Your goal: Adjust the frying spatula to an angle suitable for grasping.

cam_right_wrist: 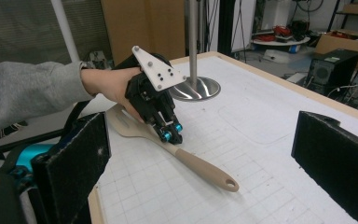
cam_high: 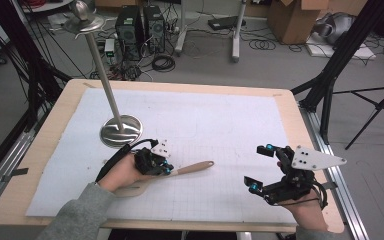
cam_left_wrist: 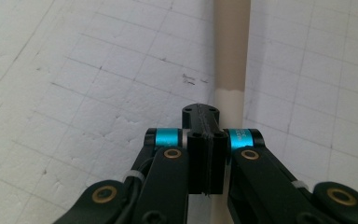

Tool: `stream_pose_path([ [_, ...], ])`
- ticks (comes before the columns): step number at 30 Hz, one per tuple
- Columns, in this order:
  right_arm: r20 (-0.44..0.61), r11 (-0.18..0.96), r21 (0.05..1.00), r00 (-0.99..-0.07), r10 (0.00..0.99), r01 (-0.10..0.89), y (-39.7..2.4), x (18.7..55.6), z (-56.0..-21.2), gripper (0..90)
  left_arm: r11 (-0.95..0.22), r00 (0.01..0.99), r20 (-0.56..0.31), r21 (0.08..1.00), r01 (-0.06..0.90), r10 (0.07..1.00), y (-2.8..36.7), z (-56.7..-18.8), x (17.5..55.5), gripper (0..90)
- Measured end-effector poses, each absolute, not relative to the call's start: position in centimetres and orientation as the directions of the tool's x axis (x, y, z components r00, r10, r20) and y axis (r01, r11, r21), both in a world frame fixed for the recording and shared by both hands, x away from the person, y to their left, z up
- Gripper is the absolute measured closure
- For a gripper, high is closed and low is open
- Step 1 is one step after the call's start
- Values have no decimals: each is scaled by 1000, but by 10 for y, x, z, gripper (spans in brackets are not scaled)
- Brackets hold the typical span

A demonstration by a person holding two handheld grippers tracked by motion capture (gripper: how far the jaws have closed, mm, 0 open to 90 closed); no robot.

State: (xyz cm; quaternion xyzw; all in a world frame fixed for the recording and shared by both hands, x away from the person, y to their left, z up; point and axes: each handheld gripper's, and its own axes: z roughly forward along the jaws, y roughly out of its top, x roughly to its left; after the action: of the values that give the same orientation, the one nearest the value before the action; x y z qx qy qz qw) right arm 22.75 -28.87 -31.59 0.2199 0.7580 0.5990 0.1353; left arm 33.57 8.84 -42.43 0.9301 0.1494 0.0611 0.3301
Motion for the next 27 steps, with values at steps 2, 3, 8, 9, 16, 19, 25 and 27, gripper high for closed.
stream_pose_path([
  [2,62,186,967,-867,495,175,-289,227,-316,34,-740,947,20,630,236,320,88,-424,336,895],
  [3,61,186,967,-867,495,175,-289,227,-316,33,-741,947,24,630,235,321,88,-424,336,895],
  [8,59,185,968,-867,495,171,-289,228,-316,33,-711,947,25,667,222,319,93,-416,334,887],
  [9,58,185,968,-867,495,170,-289,228,-316,33,-711,947,25,667,222,319,93,-416,334,887],
  [16,58,187,967,-868,493,171,-288,230,-317,34,-682,952,26,704,198,304,101,-393,328,871],
  [19,54,189,968,-869,491,167,-288,230,-317,33,-679,955,4,704,209,297,103,-391,327,794],
  [25,57,194,966,-869,492,173,-287,231,-319,33,-658,947,-40,710,251,317,104,-390,326,521],
  [27,60,192,966,-868,493,176,-287,231,-319,34,-659,950,-39,711,245,311,104,-389,325,439],
])
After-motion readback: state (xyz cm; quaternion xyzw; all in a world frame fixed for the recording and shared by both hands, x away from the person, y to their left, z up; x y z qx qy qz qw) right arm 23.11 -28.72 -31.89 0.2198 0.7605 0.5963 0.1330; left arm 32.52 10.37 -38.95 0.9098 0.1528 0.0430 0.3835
